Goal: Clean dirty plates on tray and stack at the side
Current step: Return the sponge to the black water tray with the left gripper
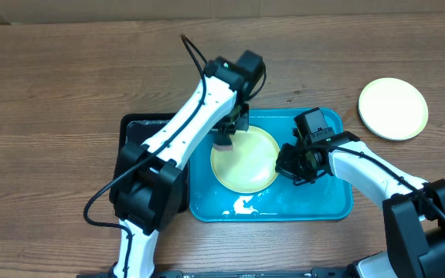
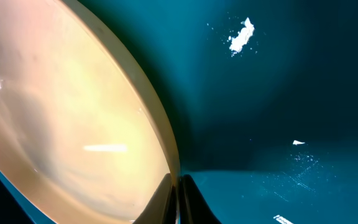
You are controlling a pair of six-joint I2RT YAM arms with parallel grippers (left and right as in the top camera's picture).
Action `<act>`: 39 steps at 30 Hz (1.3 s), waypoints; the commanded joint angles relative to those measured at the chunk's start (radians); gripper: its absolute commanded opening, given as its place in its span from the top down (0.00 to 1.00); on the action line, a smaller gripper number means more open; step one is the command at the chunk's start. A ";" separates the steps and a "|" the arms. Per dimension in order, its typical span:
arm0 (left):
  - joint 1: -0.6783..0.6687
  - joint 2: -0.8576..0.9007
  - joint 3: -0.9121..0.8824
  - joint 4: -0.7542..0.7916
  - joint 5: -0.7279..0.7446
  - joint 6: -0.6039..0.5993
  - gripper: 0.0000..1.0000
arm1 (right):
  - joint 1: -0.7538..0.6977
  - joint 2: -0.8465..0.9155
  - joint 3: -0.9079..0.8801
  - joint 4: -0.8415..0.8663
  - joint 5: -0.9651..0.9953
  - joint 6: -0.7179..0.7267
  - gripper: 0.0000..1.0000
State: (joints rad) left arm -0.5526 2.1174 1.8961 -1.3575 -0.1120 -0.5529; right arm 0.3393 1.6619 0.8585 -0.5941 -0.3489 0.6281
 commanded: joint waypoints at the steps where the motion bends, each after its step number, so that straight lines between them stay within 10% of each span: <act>1: 0.045 0.001 0.050 -0.077 -0.057 -0.057 0.96 | 0.000 0.002 0.006 0.007 0.006 -0.005 0.96; 15: 0.308 -0.097 -0.015 -0.283 -0.087 -0.121 0.95 | 0.000 0.002 0.006 0.021 0.006 -0.009 0.96; 35: 0.384 -0.306 -0.710 0.384 0.012 -0.031 0.95 | 0.000 0.002 0.007 0.013 -0.028 -0.027 0.96; 39: 0.389 -0.306 -0.710 0.391 0.011 -0.029 0.73 | 0.000 0.002 0.007 0.021 -0.027 -0.027 0.96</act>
State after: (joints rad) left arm -0.1703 1.8469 1.1896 -0.9726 -0.1051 -0.5999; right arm 0.3393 1.6619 0.8581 -0.5850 -0.3595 0.6113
